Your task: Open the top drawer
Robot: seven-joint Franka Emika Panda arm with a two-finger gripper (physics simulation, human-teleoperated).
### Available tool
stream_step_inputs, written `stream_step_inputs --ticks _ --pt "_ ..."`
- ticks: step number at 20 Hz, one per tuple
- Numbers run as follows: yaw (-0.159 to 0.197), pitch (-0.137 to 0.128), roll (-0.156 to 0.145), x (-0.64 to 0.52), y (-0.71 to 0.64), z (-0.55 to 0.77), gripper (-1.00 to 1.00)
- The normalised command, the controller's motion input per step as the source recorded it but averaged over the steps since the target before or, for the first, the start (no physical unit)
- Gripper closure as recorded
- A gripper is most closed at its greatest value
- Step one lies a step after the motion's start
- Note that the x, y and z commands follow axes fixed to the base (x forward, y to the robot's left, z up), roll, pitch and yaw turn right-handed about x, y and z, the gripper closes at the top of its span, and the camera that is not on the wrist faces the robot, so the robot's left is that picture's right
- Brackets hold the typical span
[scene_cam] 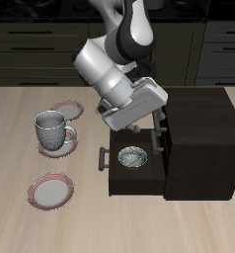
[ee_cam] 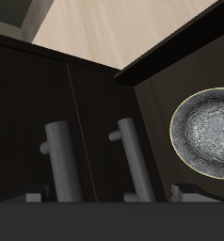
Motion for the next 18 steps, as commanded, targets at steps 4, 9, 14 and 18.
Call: stream_step_inputs --ticks 4,9,14,18 --pt "-0.021 0.021 0.077 -0.19 0.40 -0.29 -1.00" --pt "-0.041 -0.006 0.098 -0.33 0.44 -0.21 1.00" --pt "-0.068 -0.013 0.034 -0.16 0.23 -0.15 1.00" --pt "-0.007 0.012 0.005 0.02 -0.07 -0.04 1.00"
